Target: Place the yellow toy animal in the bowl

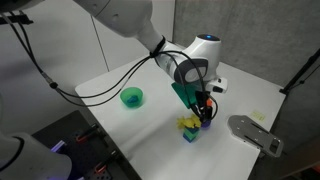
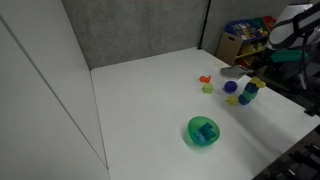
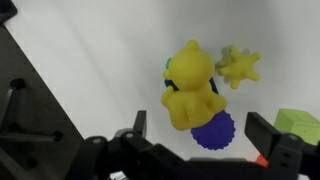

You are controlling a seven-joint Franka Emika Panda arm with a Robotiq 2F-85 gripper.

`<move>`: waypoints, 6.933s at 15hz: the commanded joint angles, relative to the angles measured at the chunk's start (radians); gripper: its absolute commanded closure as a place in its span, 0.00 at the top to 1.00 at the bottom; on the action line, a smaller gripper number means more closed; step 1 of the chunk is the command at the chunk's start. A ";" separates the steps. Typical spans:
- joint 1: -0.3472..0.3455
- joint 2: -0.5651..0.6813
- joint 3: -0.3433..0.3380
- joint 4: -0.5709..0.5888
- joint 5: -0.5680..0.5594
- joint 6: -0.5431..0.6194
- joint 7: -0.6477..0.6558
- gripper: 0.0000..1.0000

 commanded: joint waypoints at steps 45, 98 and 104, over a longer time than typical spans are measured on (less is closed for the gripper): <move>0.180 -0.283 0.138 -0.264 -0.069 -0.112 -0.007 0.18; 0.331 -0.254 0.208 -0.338 -0.101 0.035 0.044 1.00; 0.236 -0.352 0.213 -0.245 0.002 -0.202 -0.072 1.00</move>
